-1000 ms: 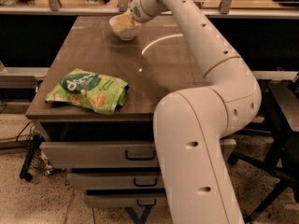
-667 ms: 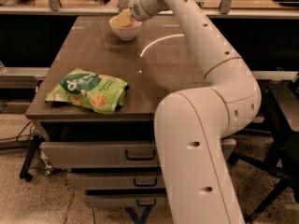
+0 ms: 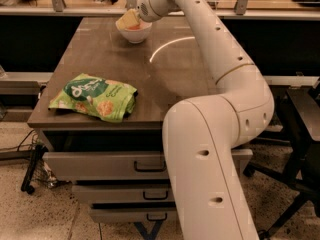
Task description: Pick apple from white bowl and place on counter
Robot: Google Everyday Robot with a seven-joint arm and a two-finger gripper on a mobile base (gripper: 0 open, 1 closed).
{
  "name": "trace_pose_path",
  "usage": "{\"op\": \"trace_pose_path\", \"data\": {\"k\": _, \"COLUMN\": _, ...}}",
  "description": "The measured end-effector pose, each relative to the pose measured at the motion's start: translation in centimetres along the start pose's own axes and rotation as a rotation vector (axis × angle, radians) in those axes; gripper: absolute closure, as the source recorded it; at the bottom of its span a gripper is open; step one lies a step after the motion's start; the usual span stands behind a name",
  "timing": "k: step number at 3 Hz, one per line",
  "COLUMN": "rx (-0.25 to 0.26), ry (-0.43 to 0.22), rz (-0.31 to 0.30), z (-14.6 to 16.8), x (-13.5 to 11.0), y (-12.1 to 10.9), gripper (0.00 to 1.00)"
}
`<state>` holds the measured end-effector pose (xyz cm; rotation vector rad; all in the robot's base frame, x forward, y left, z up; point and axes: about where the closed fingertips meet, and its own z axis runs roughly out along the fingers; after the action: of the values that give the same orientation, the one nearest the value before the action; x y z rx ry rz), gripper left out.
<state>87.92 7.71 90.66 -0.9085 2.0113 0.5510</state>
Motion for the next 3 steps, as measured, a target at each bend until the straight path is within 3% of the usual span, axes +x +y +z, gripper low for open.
{"op": "trace_pose_path", "data": {"k": 3, "rx": 0.128, "ry": 0.023, "rz": 0.077, "z": 0.1, "x": 0.3, "y": -3.0, "gripper": 0.35}}
